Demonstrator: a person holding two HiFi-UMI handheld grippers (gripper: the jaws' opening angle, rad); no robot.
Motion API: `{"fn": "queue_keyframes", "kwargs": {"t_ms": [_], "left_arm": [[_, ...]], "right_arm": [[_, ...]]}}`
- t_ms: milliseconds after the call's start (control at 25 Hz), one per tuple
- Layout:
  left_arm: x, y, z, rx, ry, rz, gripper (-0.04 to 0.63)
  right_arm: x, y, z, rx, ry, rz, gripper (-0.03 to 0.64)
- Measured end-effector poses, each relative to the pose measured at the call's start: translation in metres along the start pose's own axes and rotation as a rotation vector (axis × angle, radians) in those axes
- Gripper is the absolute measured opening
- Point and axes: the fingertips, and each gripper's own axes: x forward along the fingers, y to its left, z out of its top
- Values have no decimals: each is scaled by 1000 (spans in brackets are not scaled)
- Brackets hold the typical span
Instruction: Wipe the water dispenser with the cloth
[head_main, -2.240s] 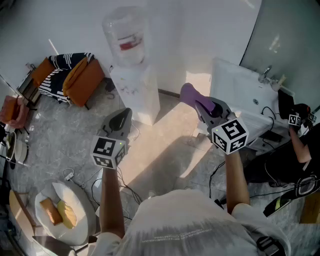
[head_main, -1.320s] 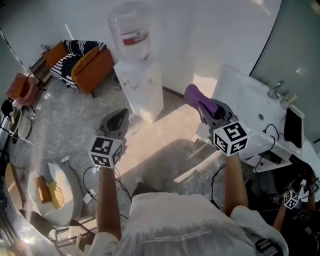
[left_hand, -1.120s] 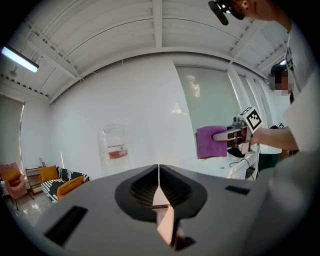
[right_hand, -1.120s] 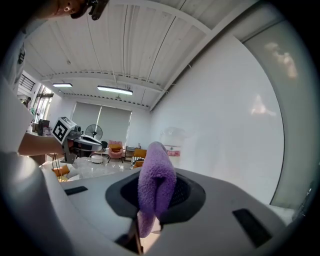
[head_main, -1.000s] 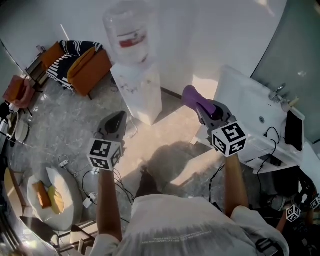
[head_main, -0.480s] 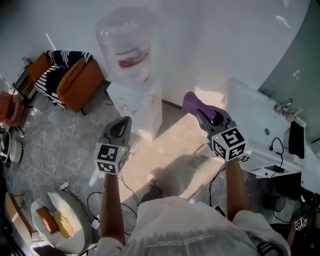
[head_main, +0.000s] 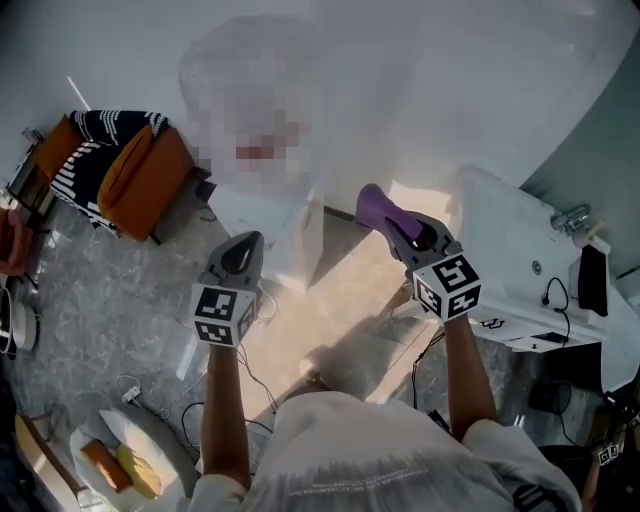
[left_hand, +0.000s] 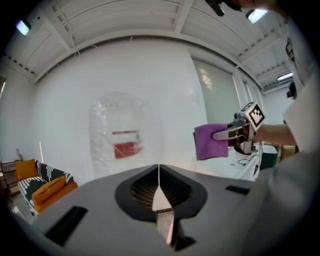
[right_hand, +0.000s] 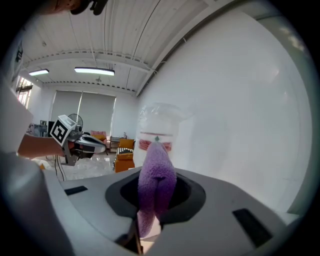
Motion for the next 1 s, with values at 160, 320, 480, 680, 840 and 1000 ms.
{"fn": "queue_keyframes", "kwargs": {"t_ms": [160,320,480,680,840,1000], "left_arm": [[19,14,-3,12,10,-34,17],[29,33,-10,-26,11,-34,17],[42,38,-17,-50,6,-51,17],[56,41,-32,-81,43,-46,17],[71,43,-40,-99,66,5,17],[83,45,-54,-164,104,90,17]], "right_arm": [[17,-7,-2,13,22,-2,67],[34,-12,-9,42,53,-12,66],[49,-17,-17,56,65,-38,66],[70,-32,-32,79,83,-49,66],[92,-57,-52,104,99,-26,67],[123,-82,-75,103,138,25,66]]}}
